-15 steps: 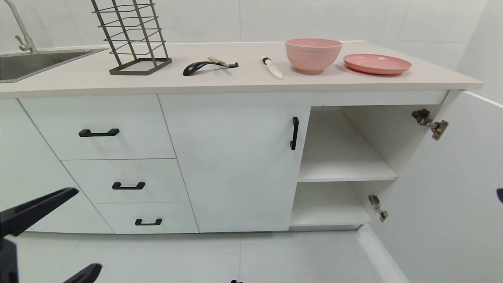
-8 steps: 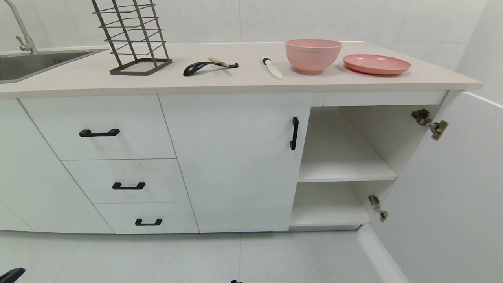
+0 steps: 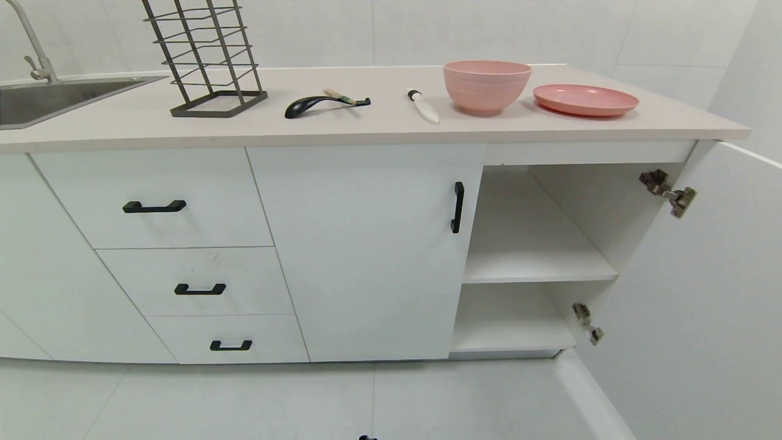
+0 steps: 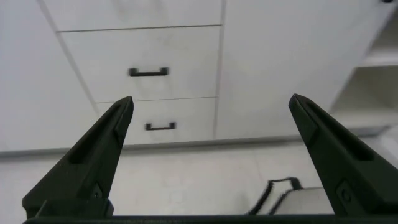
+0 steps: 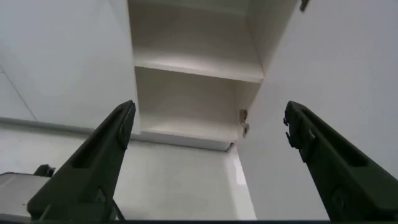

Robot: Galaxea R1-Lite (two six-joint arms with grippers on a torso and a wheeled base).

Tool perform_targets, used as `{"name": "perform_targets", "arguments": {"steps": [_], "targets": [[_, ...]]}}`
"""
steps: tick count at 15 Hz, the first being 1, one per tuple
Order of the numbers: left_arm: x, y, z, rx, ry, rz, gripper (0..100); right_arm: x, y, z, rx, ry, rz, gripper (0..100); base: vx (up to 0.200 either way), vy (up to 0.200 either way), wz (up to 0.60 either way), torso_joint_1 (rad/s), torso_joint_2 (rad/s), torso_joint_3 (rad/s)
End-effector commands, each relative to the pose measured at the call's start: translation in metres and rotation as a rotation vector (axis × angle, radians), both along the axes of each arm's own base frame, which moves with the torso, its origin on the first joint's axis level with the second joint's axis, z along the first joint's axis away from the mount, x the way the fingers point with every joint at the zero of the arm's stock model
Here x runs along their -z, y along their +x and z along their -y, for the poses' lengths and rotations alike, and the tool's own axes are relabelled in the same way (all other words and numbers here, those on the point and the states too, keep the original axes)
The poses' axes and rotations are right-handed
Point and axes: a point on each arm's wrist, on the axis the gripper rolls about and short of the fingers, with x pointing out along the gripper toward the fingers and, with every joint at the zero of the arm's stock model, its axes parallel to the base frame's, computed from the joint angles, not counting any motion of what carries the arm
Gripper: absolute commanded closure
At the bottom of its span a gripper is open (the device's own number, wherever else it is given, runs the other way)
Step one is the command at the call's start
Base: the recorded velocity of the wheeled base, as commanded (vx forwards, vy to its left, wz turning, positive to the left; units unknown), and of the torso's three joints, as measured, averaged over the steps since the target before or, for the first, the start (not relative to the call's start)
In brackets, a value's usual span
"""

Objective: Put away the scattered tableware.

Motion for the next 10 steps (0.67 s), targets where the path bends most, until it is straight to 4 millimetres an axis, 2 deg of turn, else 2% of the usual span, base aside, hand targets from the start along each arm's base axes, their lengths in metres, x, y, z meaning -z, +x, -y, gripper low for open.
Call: {"name": "perform_targets", "arguments": {"steps": [1, 3, 6, 9, 10], "targets": [[-0.0002, 0.0007, -0.0017, -0.079, 0.036, -0.005, 0, 0.0005, -0.0003, 0.0005, 0.03, 0.016, 0.004, 0, 0.0, 0.0, 0.0, 0.0, 0.0, 0.0], [0.0001, 0.0008, -0.0023, -0.102, 0.038, -0.01, 0, 0.0021, -0.0004, 0.0021, 0.105, 0.052, -0.012, 0, 0.0, 0.0, 0.0, 0.0, 0.0, 0.0], [-0.0001, 0.0002, -0.0007, -0.189, 0.039, -0.004, 0, 0.0038, -0.0005, 0.0023, 0.112, 0.057, -0.029, 0, 0.0, 0.0, 0.0, 0.0, 0.0, 0.0], [0.0018, -0.0052, -0.001, -0.141, 0.038, 0.059, 0, 0.0041, -0.0005, 0.0025, 0.121, 0.081, -0.034, 0, 0.0, 0.0, 0.0, 0.0, 0.0, 0.0], [0.0029, -0.0064, -0.0001, -0.115, -0.011, 0.066, 0, 0.0044, -0.0006, 0.0026, 0.13, 0.114, -0.037, 0, 0.0, 0.0, 0.0, 0.0, 0.0, 0.0]]}}
